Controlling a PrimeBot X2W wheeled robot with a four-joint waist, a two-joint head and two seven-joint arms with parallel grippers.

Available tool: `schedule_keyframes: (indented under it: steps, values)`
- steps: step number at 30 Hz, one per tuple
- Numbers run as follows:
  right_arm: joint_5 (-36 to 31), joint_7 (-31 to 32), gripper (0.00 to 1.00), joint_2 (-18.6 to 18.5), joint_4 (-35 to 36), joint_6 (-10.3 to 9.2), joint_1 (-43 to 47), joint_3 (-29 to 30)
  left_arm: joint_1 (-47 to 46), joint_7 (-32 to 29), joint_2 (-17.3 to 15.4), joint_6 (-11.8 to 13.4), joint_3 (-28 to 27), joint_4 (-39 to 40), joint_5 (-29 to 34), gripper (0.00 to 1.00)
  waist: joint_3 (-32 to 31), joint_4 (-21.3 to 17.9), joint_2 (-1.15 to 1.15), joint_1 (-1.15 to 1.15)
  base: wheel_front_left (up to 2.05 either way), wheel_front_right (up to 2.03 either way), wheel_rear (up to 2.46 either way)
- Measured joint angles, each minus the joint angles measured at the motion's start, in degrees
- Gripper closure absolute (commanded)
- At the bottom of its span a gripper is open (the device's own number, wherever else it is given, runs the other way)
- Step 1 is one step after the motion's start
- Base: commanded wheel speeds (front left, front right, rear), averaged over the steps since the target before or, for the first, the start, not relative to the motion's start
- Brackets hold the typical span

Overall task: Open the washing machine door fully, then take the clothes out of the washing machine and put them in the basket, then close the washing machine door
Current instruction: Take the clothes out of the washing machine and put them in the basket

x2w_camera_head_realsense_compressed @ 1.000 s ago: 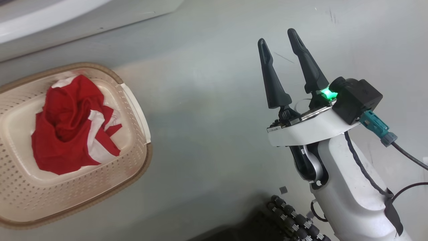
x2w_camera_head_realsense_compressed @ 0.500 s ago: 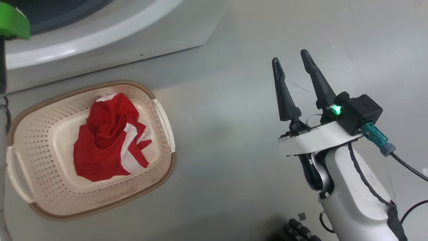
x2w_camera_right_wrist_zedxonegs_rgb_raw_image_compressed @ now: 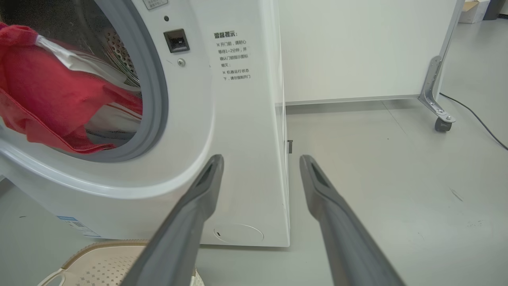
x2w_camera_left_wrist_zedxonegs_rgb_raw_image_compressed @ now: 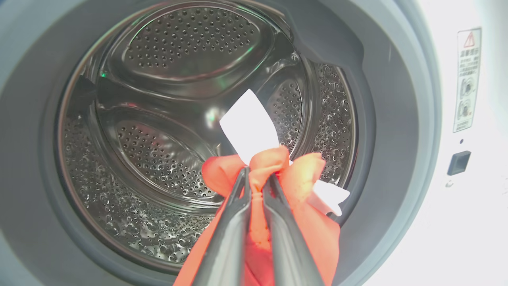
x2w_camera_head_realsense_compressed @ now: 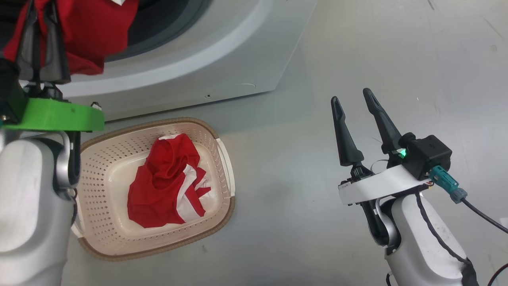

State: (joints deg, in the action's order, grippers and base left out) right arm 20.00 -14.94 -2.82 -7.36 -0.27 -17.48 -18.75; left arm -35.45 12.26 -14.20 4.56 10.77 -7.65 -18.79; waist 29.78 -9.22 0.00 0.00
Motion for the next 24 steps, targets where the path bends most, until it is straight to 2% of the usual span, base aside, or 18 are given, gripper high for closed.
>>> schedule_keyframes:
  steps: [15, 24]
  values:
    - [-1.7, 0.0, 0.0, 0.0, -0.8, 0.73, 5.5, 3.0, 13.3, 1.5, 5.1, 1.2, 0.3, 7.6, -1.0, 1.0, -8.4, 4.8, 0.0, 0.0, 0.0, 0.0, 0.0]
    - [-2.0, 0.0, 0.0, 0.0, -0.8, 1.58, 7.3, 2.5, 21.7, 0.4, 6.1, 1.2, 2.4, 8.7, -1.5, 1.0, -11.8, 7.2, 0.0, 0.0, 0.0, 0.0, 0.0]
